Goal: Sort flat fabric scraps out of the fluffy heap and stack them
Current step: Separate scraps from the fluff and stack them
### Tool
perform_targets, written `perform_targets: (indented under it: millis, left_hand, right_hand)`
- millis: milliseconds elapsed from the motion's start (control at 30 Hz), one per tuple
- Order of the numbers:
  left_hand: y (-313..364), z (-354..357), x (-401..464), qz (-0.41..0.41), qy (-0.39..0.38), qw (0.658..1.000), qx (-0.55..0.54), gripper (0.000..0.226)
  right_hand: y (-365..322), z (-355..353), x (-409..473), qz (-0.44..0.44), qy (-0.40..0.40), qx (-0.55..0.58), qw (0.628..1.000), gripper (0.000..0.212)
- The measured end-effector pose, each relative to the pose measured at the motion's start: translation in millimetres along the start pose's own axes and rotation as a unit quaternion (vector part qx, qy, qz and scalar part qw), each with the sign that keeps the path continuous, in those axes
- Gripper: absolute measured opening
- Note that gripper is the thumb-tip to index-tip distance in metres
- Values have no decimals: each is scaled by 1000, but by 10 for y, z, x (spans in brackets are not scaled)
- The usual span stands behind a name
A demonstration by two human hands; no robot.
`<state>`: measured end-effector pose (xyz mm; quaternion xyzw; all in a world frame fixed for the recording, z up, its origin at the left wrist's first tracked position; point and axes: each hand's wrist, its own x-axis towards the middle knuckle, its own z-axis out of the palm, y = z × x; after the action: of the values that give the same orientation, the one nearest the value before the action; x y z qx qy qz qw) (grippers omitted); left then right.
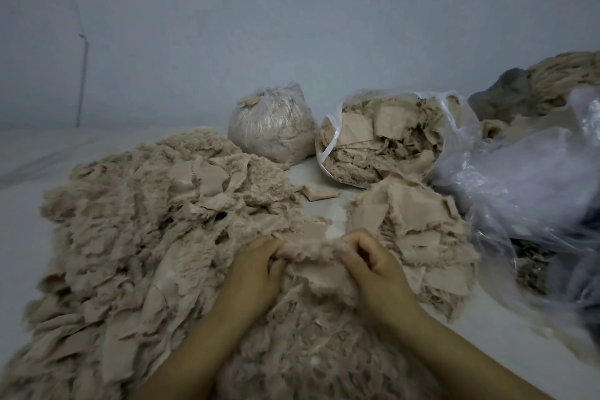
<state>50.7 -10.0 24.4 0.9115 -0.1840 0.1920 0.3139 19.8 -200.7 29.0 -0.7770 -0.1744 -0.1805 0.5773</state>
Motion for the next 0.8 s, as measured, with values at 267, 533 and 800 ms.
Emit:
perform_targets:
  millis: [267,533,800]
  left_hand:
    - [117,64,-89,30,4,998,-51,32]
    - [135,71,-77,-7,9,995,-100,30]
    - [12,55,-59,31,-28,999,-4,28]
  right_hand:
    - [134,57,79,111,-51,25,992,9]
    - [46,67,18,143,-52,-38,988,17]
    - [-39,69,16,66,80,-10,995,24]
